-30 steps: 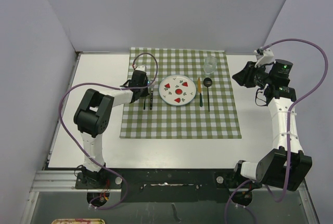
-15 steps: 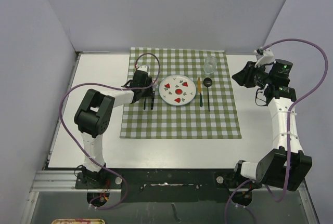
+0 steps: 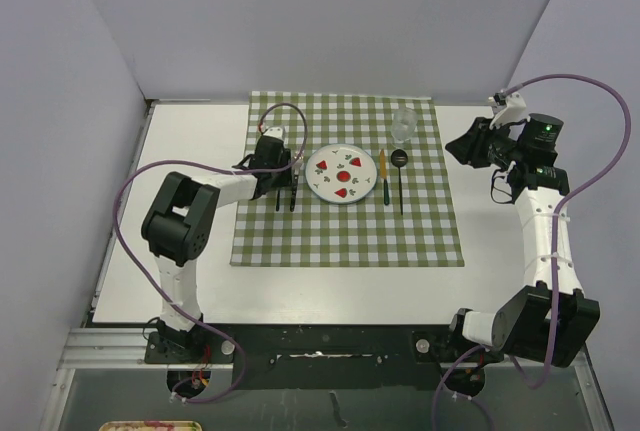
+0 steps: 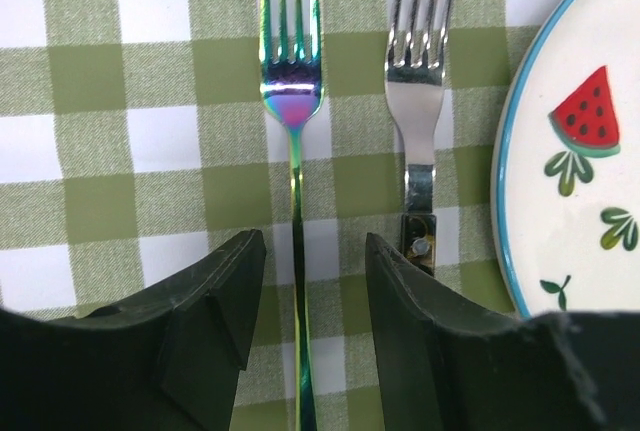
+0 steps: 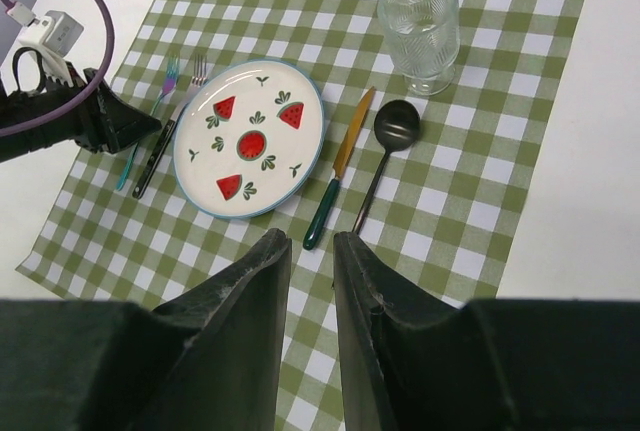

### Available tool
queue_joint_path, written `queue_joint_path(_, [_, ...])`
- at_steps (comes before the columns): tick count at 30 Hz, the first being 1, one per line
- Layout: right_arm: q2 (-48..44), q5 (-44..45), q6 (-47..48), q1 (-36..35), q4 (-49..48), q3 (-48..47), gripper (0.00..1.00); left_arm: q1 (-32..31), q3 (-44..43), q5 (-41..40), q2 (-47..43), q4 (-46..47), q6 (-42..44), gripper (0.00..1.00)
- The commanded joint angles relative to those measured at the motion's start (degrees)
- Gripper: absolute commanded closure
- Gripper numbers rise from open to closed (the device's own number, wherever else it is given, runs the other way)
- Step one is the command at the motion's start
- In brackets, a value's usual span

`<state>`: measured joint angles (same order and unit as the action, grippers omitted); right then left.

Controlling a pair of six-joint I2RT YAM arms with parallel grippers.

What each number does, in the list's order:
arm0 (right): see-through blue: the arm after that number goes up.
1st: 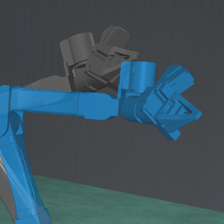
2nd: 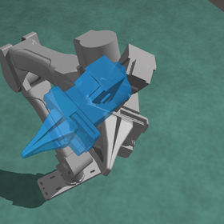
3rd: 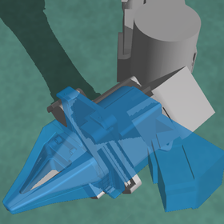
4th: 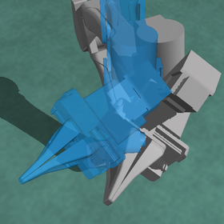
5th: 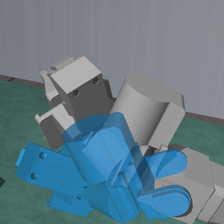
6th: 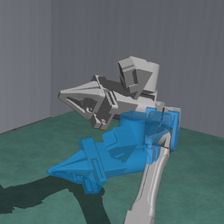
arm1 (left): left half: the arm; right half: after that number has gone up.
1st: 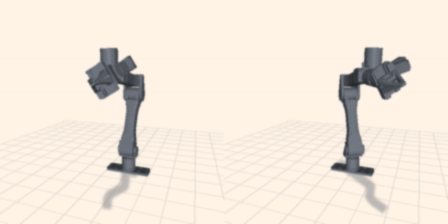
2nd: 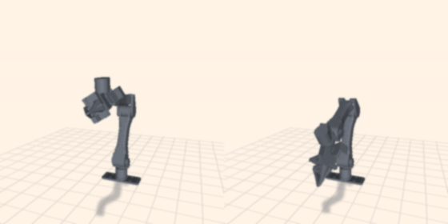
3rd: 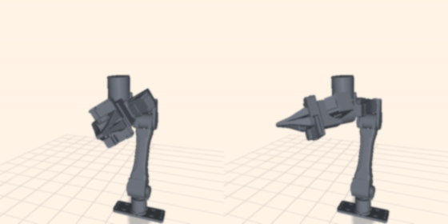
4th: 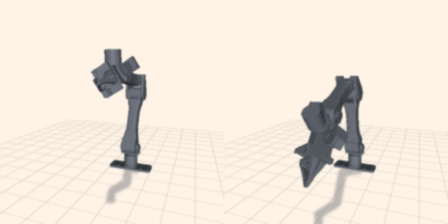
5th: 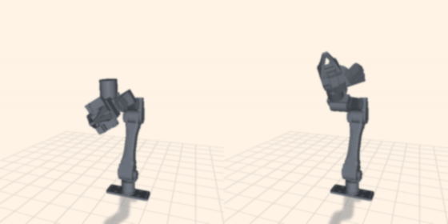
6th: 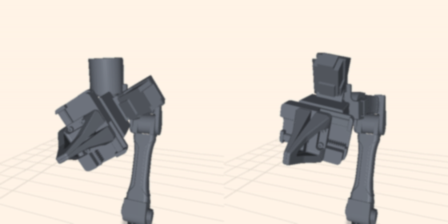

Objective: Set the dinner table for one person
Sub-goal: Adjust the utensils at the center of the board.

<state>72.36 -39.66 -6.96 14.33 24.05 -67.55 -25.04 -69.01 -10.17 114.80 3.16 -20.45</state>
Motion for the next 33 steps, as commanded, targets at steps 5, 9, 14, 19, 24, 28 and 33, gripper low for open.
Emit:
queue_joint_path(5, [0.6,-1.4,-0.8,0.5,-3.0,-1.7,0.74,0.5,2.0,-4.6,-8.5,1.3,3.4,0.56])
queue_joint_path(9, [0.6,-1.6,-1.3,0.5,-3.3,-1.7,0.74,0.2,1.3,-4.7,-10.0,1.8,4.8,0.55])
queue_joint_path(14, [0.3,-1.6,-1.3,0.5,-3.3,-1.6,0.74,-0.3,0.5,-4.1,-11.6,2.0,6.2,0.55])
queue_joint_path(19, [-0.2,-1.6,-1.2,0.5,-3.3,-1.4,0.75,-1.2,0.8,0.6,-10.3,1.8,7.1,0.56])
queue_joint_path(24, [-0.7,-1.5,-0.9,0.6,-3.2,-0.8,0.74,-3.0,1.6,1.5,-8.7,2.1,8.6,0.58])
queue_joint_path(28, [-0.8,-1.5,-1.0,0.7,-3.3,-0.7,0.74,-4.3,1.9,1.5,-8.4,2.7,9.7,0.58])
queue_joint_path(33, [-0.7,-1.6,-1.0,0.8,-3.0,-1.0,0.74,-4.7,1.1,0.8,-7.1,1.7,9.3,0.59])
